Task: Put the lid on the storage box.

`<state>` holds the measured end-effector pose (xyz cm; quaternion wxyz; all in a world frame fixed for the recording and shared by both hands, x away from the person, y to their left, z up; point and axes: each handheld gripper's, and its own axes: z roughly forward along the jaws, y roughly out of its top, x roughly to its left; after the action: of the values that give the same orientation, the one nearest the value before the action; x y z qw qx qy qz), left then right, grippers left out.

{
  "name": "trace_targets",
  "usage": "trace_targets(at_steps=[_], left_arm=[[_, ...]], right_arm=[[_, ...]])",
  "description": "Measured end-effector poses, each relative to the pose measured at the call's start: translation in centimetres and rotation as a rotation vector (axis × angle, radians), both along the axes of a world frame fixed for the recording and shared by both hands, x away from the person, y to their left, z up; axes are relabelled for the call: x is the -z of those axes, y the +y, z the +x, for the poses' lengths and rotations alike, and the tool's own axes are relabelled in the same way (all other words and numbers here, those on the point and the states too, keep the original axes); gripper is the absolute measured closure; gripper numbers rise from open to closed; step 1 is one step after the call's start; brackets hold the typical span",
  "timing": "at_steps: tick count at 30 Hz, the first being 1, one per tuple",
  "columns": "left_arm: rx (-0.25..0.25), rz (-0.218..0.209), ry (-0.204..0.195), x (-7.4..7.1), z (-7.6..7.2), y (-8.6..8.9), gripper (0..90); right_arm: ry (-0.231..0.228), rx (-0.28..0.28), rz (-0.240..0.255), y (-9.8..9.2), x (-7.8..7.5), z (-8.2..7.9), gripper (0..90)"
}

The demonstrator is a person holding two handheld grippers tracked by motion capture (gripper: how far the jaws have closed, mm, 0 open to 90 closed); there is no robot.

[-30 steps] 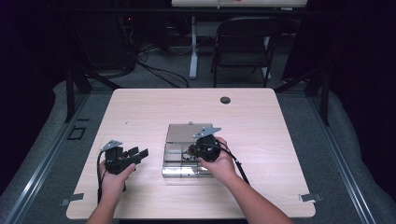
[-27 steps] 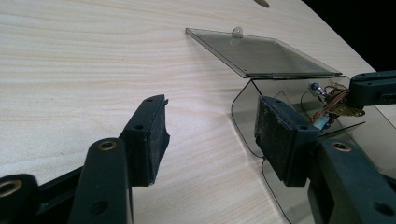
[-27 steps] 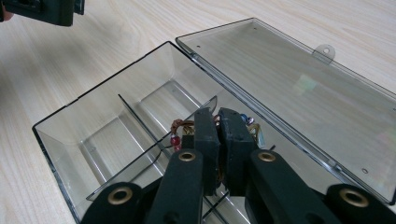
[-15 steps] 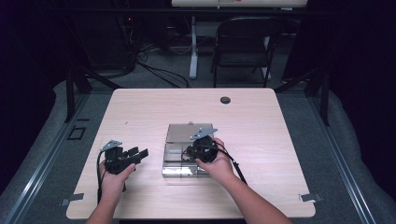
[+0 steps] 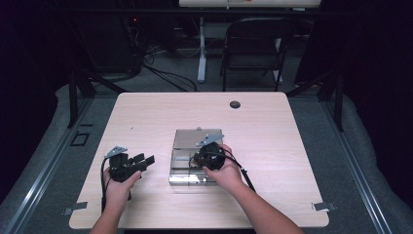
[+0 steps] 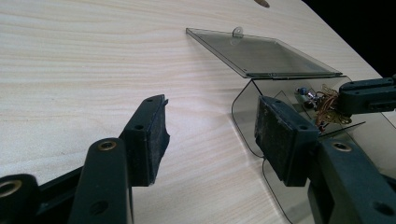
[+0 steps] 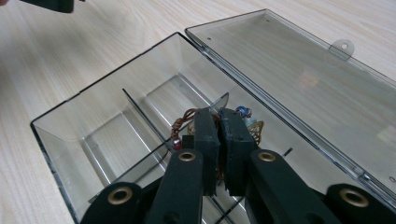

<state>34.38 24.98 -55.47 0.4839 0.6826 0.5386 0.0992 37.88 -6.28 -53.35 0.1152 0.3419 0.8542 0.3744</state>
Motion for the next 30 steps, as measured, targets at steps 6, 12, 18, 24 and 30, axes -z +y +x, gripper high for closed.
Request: trace_targets(at_steps=[6,12,18,24,30], left_arm=[[-0.001,-0.001,0.003,0.0,0.0,0.0,43.9],[0.000,0.001,0.006,0.0,0.0,-0.1,43.9],[-0.001,-0.001,0.004,0.0,0.0,0.0,43.9],[0.001,0.001,0.003,0.1,0.0,0.0,43.9],[0.001,0.002,0.004,0.1,0.0,0.0,43.9]], right_arm=[[0.013,0.010,-0.012,-0.4,0.4,0.2,86.5],[0.025,0.013,-0.024,-0.6,0.8,0.4,86.5],[0.033,0.028,-0.037,-0.8,1.1,0.7,86.5],[0.041,0.025,-0.040,-0.8,1.4,0.9,86.5],[0.051,0.017,-0.049,-0.5,1.8,0.9,86.5]])
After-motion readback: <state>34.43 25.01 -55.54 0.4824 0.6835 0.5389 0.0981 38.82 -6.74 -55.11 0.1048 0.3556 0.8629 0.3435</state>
